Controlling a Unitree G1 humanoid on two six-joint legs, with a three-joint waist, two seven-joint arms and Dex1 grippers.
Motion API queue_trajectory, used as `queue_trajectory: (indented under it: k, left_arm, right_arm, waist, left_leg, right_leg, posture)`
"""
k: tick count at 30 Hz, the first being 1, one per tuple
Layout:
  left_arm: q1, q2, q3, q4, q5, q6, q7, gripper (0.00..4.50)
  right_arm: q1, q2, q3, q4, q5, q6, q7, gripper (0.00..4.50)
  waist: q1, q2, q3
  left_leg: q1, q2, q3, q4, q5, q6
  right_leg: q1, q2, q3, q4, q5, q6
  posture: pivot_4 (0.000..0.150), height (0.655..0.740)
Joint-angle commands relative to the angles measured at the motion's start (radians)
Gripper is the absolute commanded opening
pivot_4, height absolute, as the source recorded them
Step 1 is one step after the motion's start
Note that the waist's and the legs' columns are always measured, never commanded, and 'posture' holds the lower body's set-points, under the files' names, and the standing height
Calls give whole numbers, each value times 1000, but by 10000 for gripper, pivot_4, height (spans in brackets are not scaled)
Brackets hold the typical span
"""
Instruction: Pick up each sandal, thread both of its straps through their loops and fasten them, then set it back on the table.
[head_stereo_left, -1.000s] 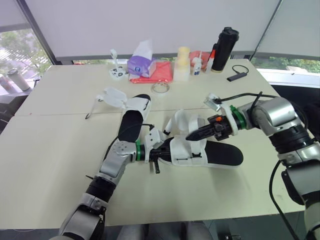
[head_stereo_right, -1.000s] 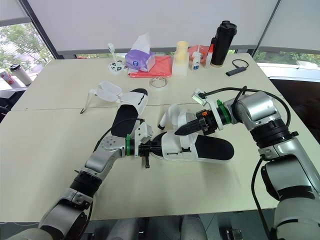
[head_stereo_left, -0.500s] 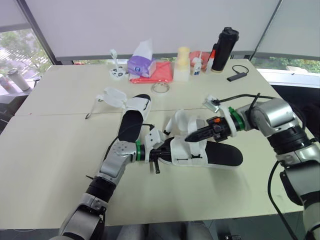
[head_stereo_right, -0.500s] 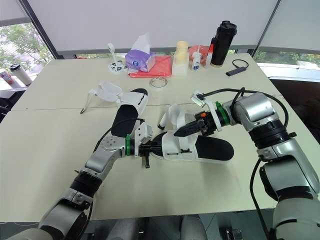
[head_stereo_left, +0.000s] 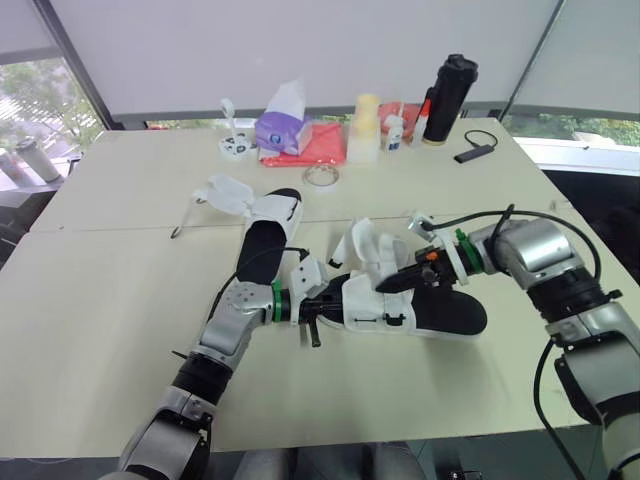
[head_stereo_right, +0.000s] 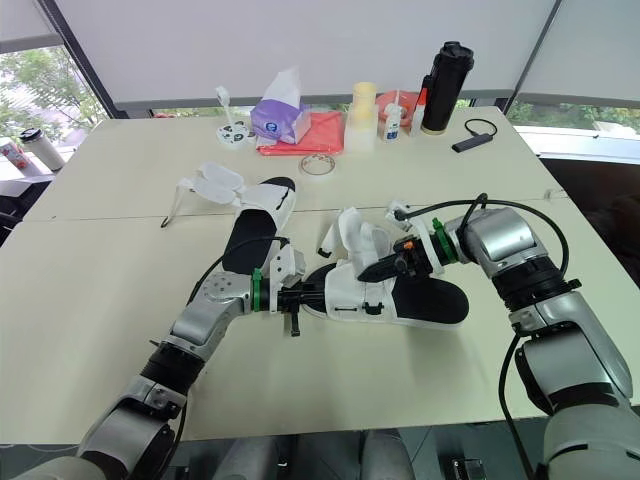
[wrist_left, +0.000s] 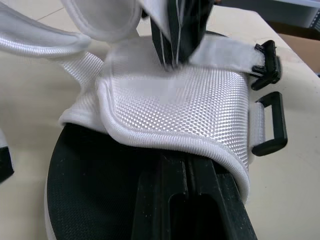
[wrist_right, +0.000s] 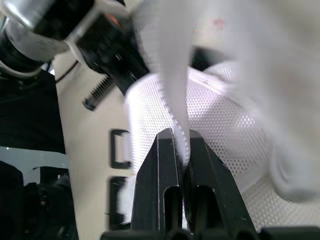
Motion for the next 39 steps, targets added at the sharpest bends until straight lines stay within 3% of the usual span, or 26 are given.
queue_trajectory:
  k: [1, 12, 24, 27, 34, 39]
  left_arm:
    - [8, 5, -16, -5, 11, 5, 1, 0]
    - [4, 3, -15, -4, 10, 8, 4, 0]
    - [-6, 2, -19, 9, 8, 3, 0, 0]
    - [-7, 2, -22, 11, 7, 2, -1, 0]
    - [-8, 1, -23, 13, 6, 0, 0, 0]
    - [-5, 0, -25, 13, 7, -2, 1, 0]
  right_arm:
    - [-7, -8, -1, -11, -24, -10, 17, 286]
    - [48, -53, -60, -189, 45, 88, 35, 286]
    - [216, -101, -147, -429, 131, 144, -75, 286]
    - [236, -98, -167, -449, 136, 126, -101, 8824]
    - [246, -144, -207, -498, 151, 114, -125, 43384]
    - [273, -241, -278, -572, 196, 137, -119, 44610]
  waist:
    - [1, 0, 0]
    - [2, 0, 0]
    - [5, 0, 0]
    - [4, 0, 0]
    - [3, 0, 0]
    - [4, 0, 0]
  left_leg:
    - [0, 0, 0, 0, 0, 0]
    - [0, 0, -1, 0, 0, 0]
    - [0, 0, -1, 1, 0, 0]
    - [0, 0, -1, 1, 0, 0]
    - [0, 0, -1, 2, 0, 0]
    - [0, 0, -1, 2, 0, 0]
  right_leg:
    - [0, 0, 0, 0, 0, 0]
    - [0, 0, 0, 0, 0, 0]
    - [1, 0, 0, 0, 0, 0]
    - [1, 0, 0, 0, 0, 0]
    - [2, 0, 0, 0, 1, 0]
    - [2, 0, 0, 0, 1, 0]
  posture:
    - [1500, 7400]
    - [1500, 7400]
    - [1500, 7400]
    - [1500, 7400]
    - [1500, 7400]
    - [1500, 7400]
